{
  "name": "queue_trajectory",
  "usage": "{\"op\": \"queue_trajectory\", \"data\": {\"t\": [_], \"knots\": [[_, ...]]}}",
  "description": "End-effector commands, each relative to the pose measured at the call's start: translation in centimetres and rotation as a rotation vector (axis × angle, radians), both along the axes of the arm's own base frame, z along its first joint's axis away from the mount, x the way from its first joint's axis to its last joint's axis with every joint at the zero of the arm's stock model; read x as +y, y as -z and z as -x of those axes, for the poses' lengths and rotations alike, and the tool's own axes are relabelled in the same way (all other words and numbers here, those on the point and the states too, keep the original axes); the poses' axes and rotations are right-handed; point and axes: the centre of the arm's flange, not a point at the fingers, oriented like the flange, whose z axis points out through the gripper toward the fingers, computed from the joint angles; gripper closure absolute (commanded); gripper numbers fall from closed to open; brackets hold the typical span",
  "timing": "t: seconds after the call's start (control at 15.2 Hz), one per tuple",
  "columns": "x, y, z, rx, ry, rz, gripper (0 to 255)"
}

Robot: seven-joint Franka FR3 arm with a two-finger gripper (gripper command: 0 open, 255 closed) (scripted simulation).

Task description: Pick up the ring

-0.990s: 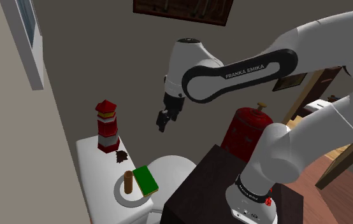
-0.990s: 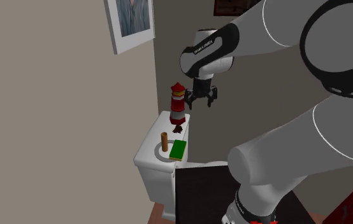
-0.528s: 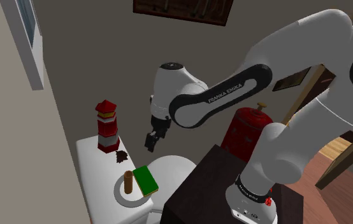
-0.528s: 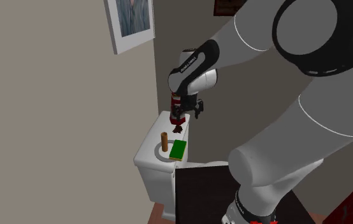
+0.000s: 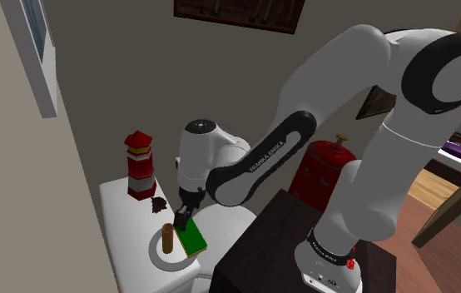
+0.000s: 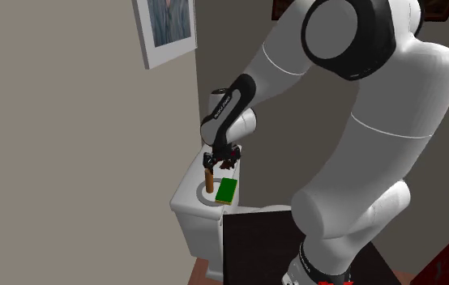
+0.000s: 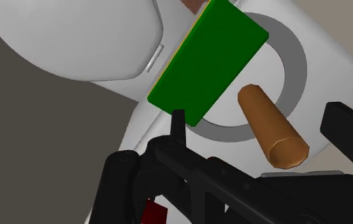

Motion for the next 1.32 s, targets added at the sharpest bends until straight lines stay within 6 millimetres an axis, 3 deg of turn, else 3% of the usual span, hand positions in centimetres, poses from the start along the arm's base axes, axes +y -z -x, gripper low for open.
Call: {"op": "queue_trajectory", "data": {"t": [0.0,0.53,0.99,1.19,1.25], "knots": [[1.7,2.1,0.0,0.006,-0.028,-0.002,0],[8.1,10.2,1.4,0.032,-0.136,-0.003,0],[8.1,13.9,1.4,0.032,-0.136,-0.003,0],[8.1,14.2,1.4,0.032,-0.136,-0.003,0],[8.1,14.2,1.4,0.032,-0.136,-0.003,255]]}}
